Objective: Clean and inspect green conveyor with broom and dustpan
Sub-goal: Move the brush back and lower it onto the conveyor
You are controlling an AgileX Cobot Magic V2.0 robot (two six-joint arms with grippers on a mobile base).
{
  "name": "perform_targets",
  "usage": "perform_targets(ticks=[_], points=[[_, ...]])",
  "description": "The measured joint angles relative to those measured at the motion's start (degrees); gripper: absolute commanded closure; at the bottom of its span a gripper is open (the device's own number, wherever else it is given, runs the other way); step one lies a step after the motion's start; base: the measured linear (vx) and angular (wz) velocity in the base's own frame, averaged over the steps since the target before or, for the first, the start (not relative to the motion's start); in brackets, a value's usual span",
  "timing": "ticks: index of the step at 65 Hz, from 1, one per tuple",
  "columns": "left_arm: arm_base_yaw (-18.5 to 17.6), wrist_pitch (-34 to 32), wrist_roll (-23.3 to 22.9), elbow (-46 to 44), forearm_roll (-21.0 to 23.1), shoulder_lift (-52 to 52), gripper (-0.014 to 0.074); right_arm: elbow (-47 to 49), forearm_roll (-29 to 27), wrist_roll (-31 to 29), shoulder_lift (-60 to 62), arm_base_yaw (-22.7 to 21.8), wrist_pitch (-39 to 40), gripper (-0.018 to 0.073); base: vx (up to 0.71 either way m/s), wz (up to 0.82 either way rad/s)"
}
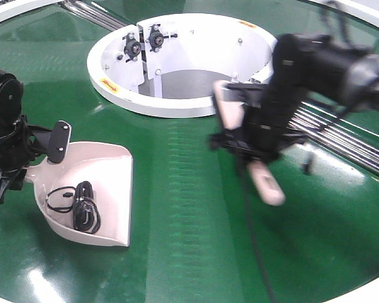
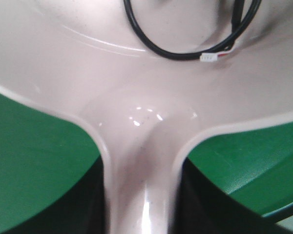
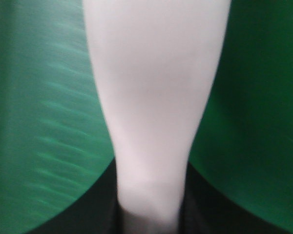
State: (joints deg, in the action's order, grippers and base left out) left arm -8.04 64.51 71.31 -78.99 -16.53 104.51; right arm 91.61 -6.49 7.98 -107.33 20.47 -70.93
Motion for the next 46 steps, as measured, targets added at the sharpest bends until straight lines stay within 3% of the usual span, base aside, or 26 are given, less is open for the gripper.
perform_targets(ticks=[20,46], points=[[0.0,0.0,0.0,0.0,0.0,0.0,0.0603,-16.3,0.6,-6.5,5.0,-7.6,0.7,0.0564,0.00,0.00],[0.0,0.0,0.0,0.0,0.0,0.0,0.0603,-26.7,1.5,-7.6,5.2,-8.7,8.3,0.0558,0.00,0.00]])
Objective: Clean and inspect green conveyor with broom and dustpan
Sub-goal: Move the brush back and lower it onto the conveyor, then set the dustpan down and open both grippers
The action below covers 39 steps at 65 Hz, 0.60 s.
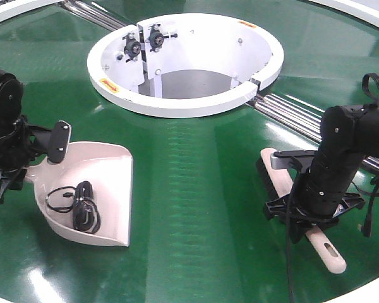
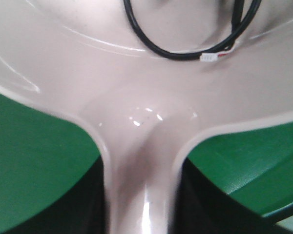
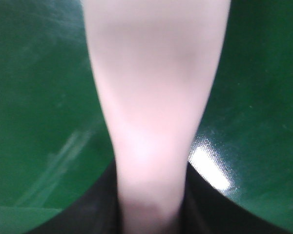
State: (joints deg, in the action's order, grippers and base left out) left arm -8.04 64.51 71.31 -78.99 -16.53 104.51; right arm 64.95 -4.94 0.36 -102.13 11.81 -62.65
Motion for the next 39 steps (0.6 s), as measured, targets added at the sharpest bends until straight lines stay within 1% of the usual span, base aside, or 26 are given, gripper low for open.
perform_targets(ticks=[28,39], points=[[0.0,0.0,0.0,0.0,0.0,0.0,0.0603,-0.2,0.0,-0.4,0.0,0.0,0.0,0.0477,0.00,0.00],[0.0,0.0,0.0,0.0,0.0,0.0,0.0603,-0.2,0.0,-1.2,0.0,0.0,-0.4,0.0466,0.00,0.00]])
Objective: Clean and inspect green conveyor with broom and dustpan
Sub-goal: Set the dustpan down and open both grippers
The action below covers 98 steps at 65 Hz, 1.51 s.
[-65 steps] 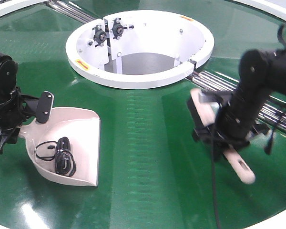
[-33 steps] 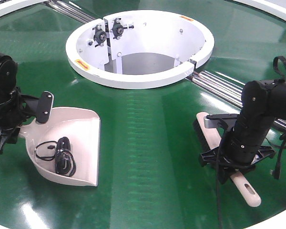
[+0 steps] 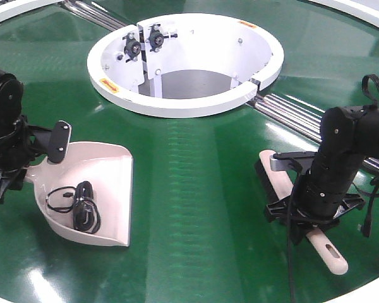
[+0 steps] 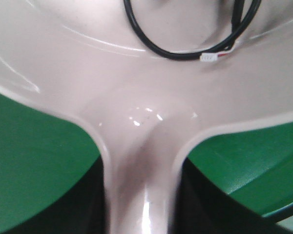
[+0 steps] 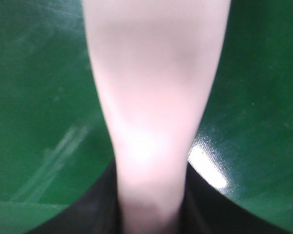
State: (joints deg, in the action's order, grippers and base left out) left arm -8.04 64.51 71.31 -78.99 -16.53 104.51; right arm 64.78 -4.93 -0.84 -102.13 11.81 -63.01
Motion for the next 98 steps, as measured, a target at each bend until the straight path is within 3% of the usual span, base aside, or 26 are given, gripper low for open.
perform_targets(ticks=[27,54,67,81,98], points=[[0.0,-1.2,0.2,0.0,0.0,0.0,0.0603,0.0,0.0,-0.4,0.0,0.0,-0.7,0.0384,0.00,0.00],[0.0,-1.7,0.0,0.0,1.7,0.0,0.0566,0.0,0.0,-0.4,0.0,0.0,-0.5,0.0198,0.00,0.00],[0.0,-1.3,-0.1,0.0,2.0,0.0,0.0487,0.0,0.0,-0.4,0.0,0.0,-0.5,0.0173,0.00,0.00],[0.1,-0.4,-0.9,0.0,3.5,0.0,0.0346,0.0,0.0,-0.7,0.0,0.0,-0.5,0.0173,0.00,0.00],[0.1,-0.2,-7.0,0.0,5.7,0.0,0.0139,0.0,0.8,-0.7,0.0,0.0,-0.3,0.0173,0.00,0.00]])
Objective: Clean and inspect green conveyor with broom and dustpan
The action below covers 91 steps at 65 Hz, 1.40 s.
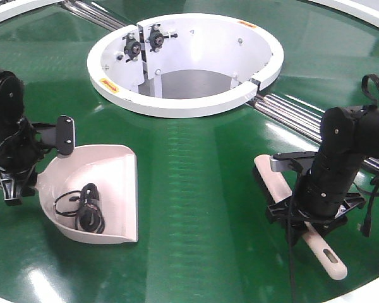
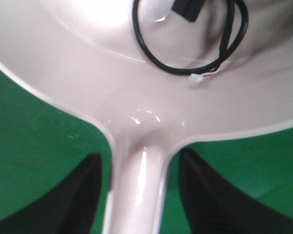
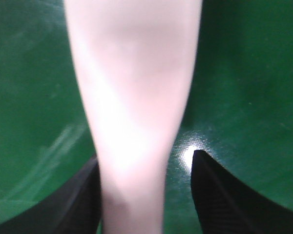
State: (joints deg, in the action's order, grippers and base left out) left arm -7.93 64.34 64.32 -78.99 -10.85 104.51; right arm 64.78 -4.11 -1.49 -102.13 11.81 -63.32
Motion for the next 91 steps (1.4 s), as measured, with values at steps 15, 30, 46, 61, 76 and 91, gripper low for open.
perform_targets(ticks=[15,30,46,61,76,91], points=[[0.0,-0.1,-6.5,0.0,0.9,-0.3,0.0080,0.0,0.8,0.0,3.0,0.0,0.4,0.0173,0.00,0.00],[0.1,0.1,-8.4,0.0,6.6,-4.0,0.0080,0.0,0.8,0.0,9.2,0.0,0.4,0.0173,0.00,0.00],[0.1,0.1,-8.5,0.0,16.2,-11.4,0.0083,-0.1,2.4,0.0,19.4,0.0,6.8,0.0174,0.00,0.00],[0.1,-1.0,-12.9,0.0,25.2,-18.2,0.0084,-0.3,3.8,0.0,30.7,0.0,13.0,0.0174,0.00,0.00],[0.1,-1.0,-23.7,0.3,28.1,-22.1,0.0100,-3.7,6.5,0.0,45.8,0.0,18.8,0.0174,0.00,0.00],[0.1,-6.1,-28.8,8.0,30.1,-33.0,0.0164,-17.7,6.9,0.0,61.1,0.0,29.3,0.0174,0.00,0.00]])
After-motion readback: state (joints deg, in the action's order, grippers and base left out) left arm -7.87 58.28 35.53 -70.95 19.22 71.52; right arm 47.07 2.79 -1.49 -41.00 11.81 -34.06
